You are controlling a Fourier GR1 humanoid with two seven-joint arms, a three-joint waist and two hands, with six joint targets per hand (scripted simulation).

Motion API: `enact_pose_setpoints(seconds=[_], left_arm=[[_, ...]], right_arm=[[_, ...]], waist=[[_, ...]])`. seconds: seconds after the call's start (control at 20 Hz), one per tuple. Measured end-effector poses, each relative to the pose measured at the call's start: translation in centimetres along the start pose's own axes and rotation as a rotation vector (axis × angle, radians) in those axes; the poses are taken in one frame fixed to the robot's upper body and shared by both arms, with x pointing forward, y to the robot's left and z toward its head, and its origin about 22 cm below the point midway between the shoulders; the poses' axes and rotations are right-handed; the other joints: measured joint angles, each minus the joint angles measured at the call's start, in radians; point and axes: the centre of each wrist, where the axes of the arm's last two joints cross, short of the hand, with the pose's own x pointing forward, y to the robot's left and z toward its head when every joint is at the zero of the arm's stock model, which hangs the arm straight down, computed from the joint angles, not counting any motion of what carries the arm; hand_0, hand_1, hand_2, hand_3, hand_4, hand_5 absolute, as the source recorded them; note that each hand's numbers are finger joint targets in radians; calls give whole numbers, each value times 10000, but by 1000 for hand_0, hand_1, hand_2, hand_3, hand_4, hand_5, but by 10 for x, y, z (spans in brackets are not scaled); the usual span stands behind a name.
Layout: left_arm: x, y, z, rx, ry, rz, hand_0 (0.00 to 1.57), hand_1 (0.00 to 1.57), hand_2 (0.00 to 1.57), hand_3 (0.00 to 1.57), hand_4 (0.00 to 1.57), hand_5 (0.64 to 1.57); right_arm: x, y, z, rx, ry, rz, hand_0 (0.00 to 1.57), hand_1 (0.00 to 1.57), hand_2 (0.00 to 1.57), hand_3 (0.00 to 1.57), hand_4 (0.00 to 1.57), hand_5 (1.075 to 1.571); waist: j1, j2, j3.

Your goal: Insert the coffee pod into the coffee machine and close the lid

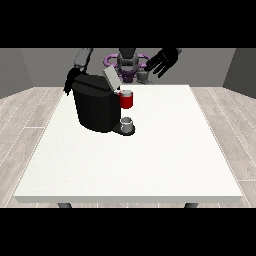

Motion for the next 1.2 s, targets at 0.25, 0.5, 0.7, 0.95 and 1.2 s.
enact_pose_setpoints(seconds=[0.25, 0.5, 0.7, 0.95, 1.2], left_arm=[[-43, -77, 27, 391, 510, 4202, 0, 0, 0, 0, 394, 1571], [-79, -140, 71, 176, 1648, 6177, 0, 0, 0, 0, 323, 1571], [-99, -157, 99, 122, 2274, 6800, 0, 0, 0, 0, 420, 1571], [-105, -181, 121, -43, 2872, 7482, 0, 0, 0, 0, 368, 1571], [-96, -177, 121, 124, 2809, 7730, 0, 0, 0, 0, 360, 1571]], right_arm=[[-27, -13, 17, -377, 700, 10, 0, 0, 0, 0, 0, 1571], [-25, -13, 23, -49, 708, -238, 0, 0, 0, 0, 0, 1571], [0, 0, 18, 894, -42, -643, 0, 0, 0, 0, 0, 1571], [24, -5, 10, 1594, -586, -330, 0, 0, 0, 0, 251, 1571], [42, -12, -2, 1728, -971, -32, 0, 0, 0, 0, 0, 1571]], waist=[[845, -1192, -5], [1367, -2486, 7], [1618, -2948, 10], [1983, -3548, 13], [2303, -3368, 15]])
